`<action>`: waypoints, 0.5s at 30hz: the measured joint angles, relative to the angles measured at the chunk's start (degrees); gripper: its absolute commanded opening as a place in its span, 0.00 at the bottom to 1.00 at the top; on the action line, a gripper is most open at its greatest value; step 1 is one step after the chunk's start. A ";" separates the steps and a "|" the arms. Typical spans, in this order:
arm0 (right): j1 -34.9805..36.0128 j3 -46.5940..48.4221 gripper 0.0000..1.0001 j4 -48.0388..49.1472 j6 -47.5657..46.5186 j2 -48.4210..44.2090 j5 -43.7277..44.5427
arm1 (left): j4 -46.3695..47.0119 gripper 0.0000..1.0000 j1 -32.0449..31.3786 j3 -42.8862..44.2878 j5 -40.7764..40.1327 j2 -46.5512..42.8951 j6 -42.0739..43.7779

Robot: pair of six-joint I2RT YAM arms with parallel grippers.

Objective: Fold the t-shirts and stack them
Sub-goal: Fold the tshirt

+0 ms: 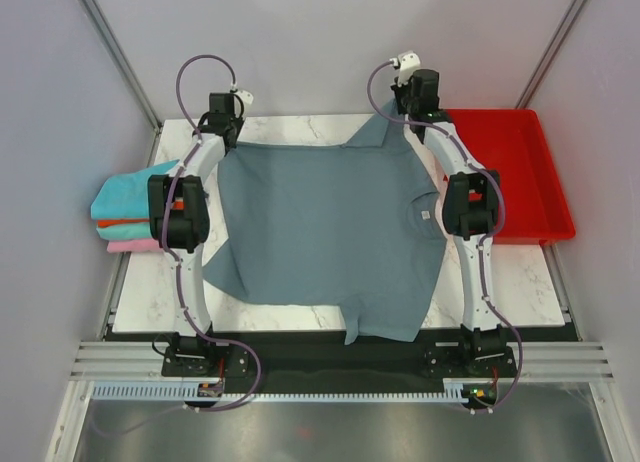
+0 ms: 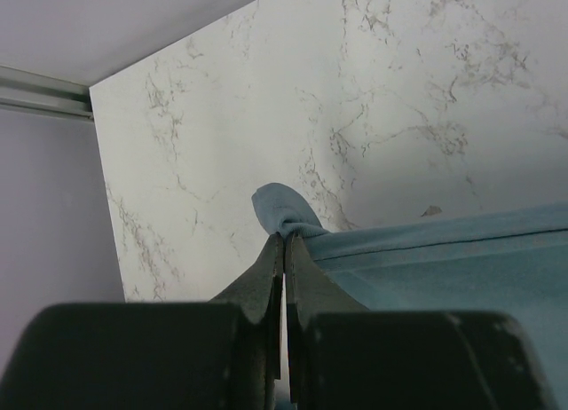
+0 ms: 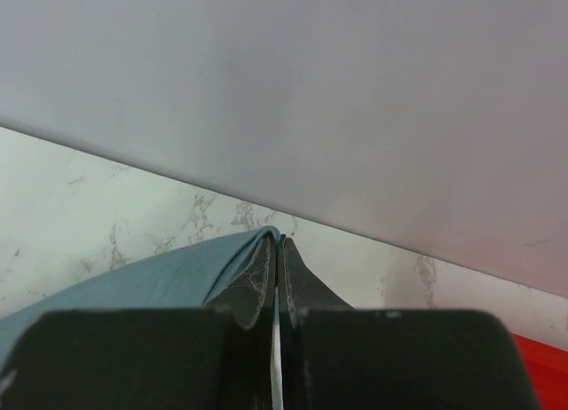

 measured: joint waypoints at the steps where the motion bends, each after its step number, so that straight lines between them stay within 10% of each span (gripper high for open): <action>1: 0.26 0.00 0.00 -0.22 0.00 0.04 -0.02 | 0.00 0.02 0.02 0.00 -0.07 -0.02 0.00; 15: 0.81 -33.97 0.00 0.61 0.02 -24.33 -1.68 | -4.94 0.02 -0.04 -9.33 3.82 -12.33 -0.50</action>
